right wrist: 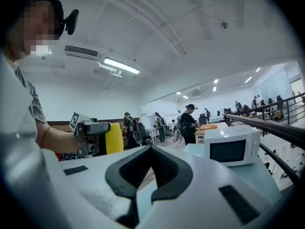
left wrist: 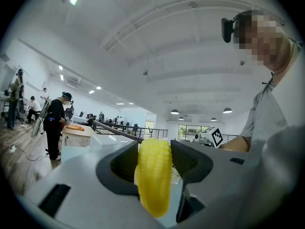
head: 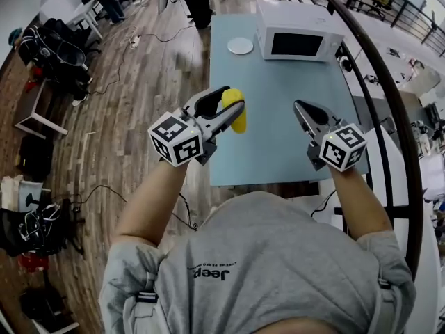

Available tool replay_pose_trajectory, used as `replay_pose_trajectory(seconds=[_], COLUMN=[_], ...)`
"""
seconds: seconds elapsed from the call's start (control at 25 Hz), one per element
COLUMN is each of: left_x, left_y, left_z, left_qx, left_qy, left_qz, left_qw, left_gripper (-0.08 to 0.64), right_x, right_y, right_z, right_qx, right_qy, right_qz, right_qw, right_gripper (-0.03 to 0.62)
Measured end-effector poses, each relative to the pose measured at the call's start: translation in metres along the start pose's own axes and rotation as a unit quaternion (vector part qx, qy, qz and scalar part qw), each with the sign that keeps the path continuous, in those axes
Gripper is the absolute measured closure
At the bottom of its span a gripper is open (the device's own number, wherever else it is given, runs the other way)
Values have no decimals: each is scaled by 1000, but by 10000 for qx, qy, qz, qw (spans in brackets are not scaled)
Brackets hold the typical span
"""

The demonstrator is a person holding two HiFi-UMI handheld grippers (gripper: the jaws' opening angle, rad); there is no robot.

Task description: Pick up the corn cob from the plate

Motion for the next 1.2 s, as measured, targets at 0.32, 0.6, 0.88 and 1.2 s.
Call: replay_pose_trajectory(seconds=[0.32, 0.6, 0.88, 1.2], left_x=[-1, -8, -5, -6], left_y=[81, 129, 167, 185], left_z=[5, 12, 22, 28], left_qx=[443, 789, 1159, 1273], left_qy=[-122, -53, -105, -99], left_qz=[-19, -83, -58, 113], left_qw=[9989, 9968, 9932, 9918], left_gripper=[333, 333, 333, 333], right_x=[-10, -5, -6, 1], right_y=[63, 109, 147, 181], right_z=[2, 6, 8, 8], right_qx=[452, 767, 1086, 1459], right_qy=[7, 16, 82, 36], right_qz=[-282, -581, -765, -866], right_qw=[9986, 9954, 9911, 9855], right_gripper=[583, 583, 583, 583])
Point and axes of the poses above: the fingertips, and each gripper's own axes: z backward along the fingers, x to its left, y out of its underside, the point moved 1 cm from there along z, backward along the fingers, and after that the axes turned 7 degrees about -x, right-handed, at the moved point
